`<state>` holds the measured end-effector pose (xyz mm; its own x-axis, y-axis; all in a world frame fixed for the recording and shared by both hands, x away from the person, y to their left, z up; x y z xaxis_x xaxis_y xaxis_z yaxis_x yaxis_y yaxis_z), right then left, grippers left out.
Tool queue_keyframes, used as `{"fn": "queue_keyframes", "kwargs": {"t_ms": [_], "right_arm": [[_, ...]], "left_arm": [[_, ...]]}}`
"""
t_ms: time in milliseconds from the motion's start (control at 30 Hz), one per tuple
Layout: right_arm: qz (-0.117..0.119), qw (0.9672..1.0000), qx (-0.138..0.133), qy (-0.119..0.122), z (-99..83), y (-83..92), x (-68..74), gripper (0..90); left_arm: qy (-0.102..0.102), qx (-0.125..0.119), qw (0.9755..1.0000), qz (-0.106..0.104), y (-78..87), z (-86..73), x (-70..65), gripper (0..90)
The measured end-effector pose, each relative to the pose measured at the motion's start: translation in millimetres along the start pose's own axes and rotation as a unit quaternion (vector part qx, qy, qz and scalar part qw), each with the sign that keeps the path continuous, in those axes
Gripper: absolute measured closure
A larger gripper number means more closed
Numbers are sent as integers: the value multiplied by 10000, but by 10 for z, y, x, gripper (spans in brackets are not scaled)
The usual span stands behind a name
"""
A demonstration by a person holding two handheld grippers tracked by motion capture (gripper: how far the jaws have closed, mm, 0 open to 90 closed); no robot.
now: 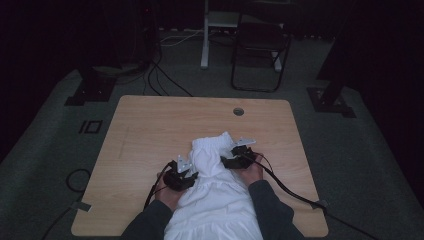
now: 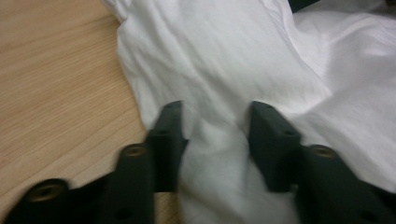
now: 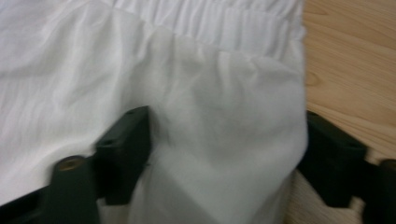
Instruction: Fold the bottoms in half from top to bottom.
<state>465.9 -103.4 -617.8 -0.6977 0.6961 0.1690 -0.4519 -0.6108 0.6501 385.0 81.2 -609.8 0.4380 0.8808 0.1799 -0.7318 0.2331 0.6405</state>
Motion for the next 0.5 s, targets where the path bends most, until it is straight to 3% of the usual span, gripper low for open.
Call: {"fn": "queue_keyframes", "kwargs": {"t_ms": [133,200,267,333,367,400,500], "right_arm": [[-56,10000,-29,-63,7,44,-18,501],[-90,9999,-38,-116,7,62,-36,603],[-88,9998,-60,-168,5,74,-47,677],[-81,9997,-70,-197,4,78,-54,706],[-58,9997,-85,-224,3,81,-58,729],[-7,9995,-113,-293,-1,89,-71,756],[12,9994,-157,-311,-9,94,-81,778]], "left_arm": [[195,-473,9987,-81,136,279,56,416],[175,-547,9983,-107,131,424,77,355],[99,-443,9989,89,31,479,113,288],[82,-324,9994,115,-50,488,129,266],[157,-57,9997,156,-231,476,150,266],[169,38,9997,175,-309,466,161,246],[207,197,9995,136,-461,445,175,236]]}}
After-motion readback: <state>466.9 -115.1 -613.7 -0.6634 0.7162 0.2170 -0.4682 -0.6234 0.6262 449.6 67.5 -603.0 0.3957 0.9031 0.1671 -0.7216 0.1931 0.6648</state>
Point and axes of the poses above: each handheld gripper's, and its own axes: y roughly backward along the jaws, z roughly out of its top, x roughly to its left, the point moved 8 cm from there along -y, roughly forward along the jaws, and after that the axes turned 14 degrees about z, right-handed, at the moved point
